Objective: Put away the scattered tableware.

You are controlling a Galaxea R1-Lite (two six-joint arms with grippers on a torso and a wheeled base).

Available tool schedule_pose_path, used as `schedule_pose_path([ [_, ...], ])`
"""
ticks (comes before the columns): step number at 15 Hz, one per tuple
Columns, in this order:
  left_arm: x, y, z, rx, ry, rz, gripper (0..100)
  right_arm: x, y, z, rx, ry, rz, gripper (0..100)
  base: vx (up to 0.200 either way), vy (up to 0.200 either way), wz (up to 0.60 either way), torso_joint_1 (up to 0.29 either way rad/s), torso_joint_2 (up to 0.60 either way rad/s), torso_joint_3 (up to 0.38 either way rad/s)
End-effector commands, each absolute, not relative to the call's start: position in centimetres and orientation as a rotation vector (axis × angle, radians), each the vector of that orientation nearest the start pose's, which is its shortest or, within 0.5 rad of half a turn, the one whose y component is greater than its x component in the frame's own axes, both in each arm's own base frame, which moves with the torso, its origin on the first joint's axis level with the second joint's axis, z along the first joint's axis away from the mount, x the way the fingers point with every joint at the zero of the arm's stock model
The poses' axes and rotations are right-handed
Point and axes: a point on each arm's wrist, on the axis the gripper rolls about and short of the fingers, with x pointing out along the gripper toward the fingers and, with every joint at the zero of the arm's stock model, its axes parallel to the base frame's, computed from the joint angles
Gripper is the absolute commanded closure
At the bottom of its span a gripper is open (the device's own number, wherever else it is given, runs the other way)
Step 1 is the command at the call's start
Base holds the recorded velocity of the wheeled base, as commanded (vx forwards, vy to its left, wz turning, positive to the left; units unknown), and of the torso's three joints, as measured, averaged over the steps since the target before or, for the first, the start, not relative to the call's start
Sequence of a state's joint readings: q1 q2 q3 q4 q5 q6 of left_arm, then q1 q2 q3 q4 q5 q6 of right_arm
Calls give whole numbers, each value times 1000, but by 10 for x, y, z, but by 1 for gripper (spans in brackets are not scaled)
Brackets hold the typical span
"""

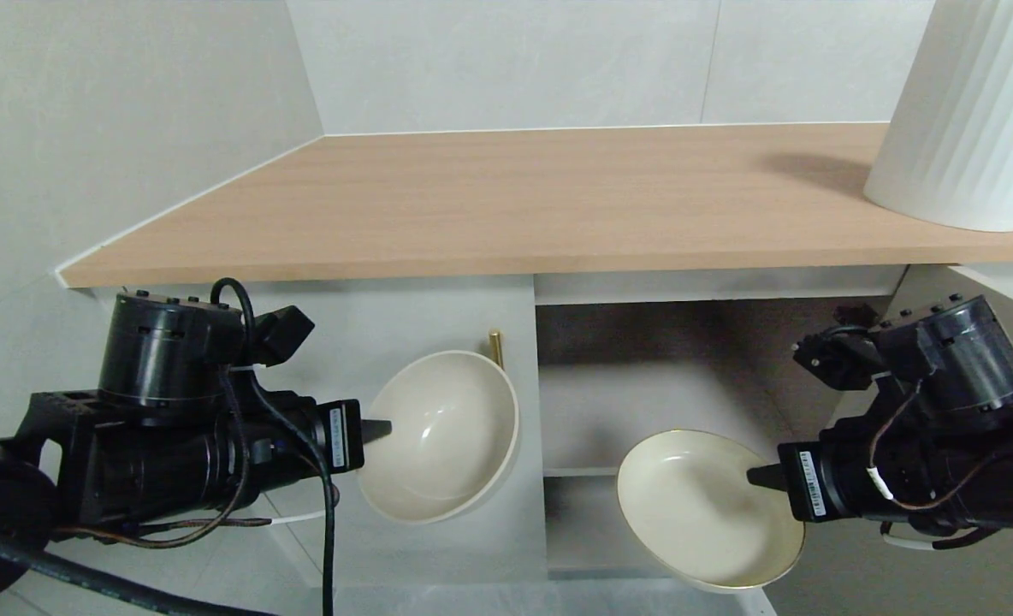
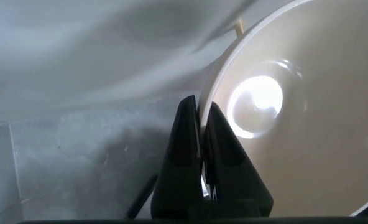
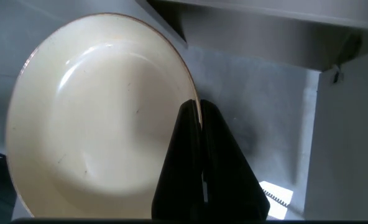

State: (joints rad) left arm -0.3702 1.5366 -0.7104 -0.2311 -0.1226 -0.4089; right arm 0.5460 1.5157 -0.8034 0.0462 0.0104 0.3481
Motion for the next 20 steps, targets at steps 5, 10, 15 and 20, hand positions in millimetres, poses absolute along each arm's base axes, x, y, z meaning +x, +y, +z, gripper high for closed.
schedule_pose_path([
  [5, 230, -95, 164, -312, 689, -356, 100, 212, 127, 166, 122, 824, 382, 100, 0, 0, 0, -4, 19, 9],
  [10, 230, -95, 165, -313, 687, -356, 100, 263, 134, 123, 101, 764, 182, 100, 0, 0, 0, 0, 0, 0],
  [15, 230, -95, 164, -313, 689, -357, 100, 294, 147, 87, 151, 729, 102, 100, 0, 0, 0, 0, 0, 0],
  [20, 230, -95, 164, -312, 691, -356, 100, 328, 151, 66, 216, 741, 27, 100, 0, 0, 0, 0, 0, 0],
])
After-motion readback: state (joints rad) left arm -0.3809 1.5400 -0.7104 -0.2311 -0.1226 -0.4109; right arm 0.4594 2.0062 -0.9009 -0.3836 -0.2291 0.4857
